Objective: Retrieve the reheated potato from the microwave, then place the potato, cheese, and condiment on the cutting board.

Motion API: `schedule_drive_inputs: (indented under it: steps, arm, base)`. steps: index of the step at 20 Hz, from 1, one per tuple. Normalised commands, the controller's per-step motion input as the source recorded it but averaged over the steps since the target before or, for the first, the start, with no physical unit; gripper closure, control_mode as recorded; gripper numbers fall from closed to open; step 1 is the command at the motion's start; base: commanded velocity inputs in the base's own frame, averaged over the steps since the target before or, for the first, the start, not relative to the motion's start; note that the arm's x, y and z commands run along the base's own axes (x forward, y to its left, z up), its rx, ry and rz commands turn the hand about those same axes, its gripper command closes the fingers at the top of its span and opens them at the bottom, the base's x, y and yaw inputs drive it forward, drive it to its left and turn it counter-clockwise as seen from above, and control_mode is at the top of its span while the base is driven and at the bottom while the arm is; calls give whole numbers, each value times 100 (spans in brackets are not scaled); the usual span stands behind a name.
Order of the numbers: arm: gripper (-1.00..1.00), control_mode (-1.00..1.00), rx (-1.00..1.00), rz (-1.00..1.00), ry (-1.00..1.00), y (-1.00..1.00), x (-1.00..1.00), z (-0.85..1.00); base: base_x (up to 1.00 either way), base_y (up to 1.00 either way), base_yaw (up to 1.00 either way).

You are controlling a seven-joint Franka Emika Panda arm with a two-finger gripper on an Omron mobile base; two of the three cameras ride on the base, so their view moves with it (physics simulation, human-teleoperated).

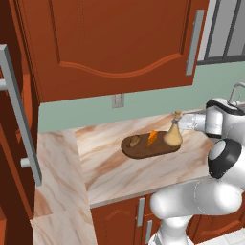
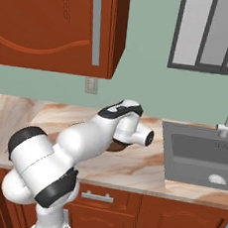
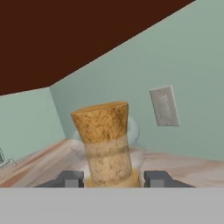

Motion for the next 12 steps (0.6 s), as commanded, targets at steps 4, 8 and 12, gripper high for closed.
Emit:
schedule_drive_inputs:
  steps: [4,8,12]
  arm:
    - [100,-100,-3,7,-10,-1,3,-6]
    - [100,-100,-3,6,-13,0,0,-8]
    - [100,-100,-5,5,-13,0,0,-15]
  base:
    - [0,0,0]
    - [0,0,0]
    - [0,0,0]
